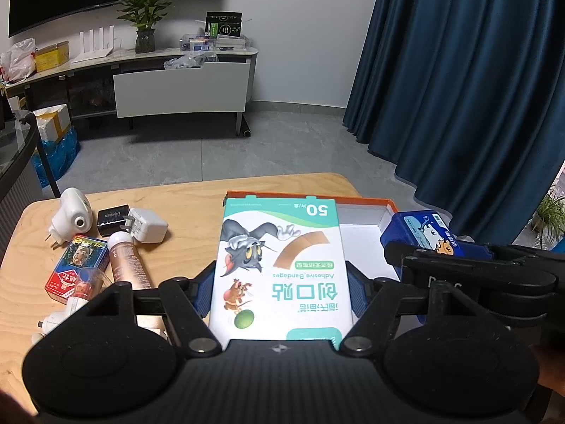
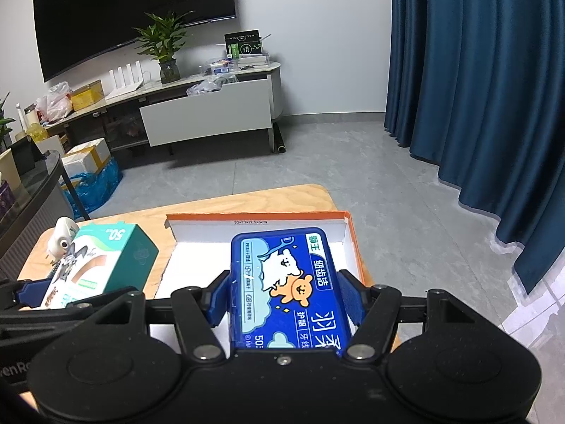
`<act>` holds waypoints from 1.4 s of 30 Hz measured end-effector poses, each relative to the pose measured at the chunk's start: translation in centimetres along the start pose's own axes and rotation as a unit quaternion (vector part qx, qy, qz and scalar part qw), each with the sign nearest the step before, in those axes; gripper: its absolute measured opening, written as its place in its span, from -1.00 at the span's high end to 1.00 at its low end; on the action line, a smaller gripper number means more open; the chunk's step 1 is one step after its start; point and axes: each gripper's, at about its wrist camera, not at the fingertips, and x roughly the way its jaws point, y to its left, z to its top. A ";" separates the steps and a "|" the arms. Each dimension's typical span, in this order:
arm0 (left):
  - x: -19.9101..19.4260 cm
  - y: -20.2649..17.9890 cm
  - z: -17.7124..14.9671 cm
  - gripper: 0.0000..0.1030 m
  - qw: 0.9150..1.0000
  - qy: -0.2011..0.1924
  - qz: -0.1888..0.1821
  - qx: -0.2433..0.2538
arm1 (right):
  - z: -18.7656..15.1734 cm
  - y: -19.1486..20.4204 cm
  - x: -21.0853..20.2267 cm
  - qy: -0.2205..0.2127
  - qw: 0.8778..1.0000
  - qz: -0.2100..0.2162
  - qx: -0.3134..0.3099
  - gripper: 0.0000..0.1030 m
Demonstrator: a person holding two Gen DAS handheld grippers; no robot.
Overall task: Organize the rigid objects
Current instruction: 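Carry the bandage box and blue tin over the open white box with both grippers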
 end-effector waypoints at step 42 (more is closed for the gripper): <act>5.5 -0.9 0.5 -0.39 0.999 0.034 -0.004 0.016 | 1.7 -1.4 3.7 0.036 0.999 0.006 0.025 -0.49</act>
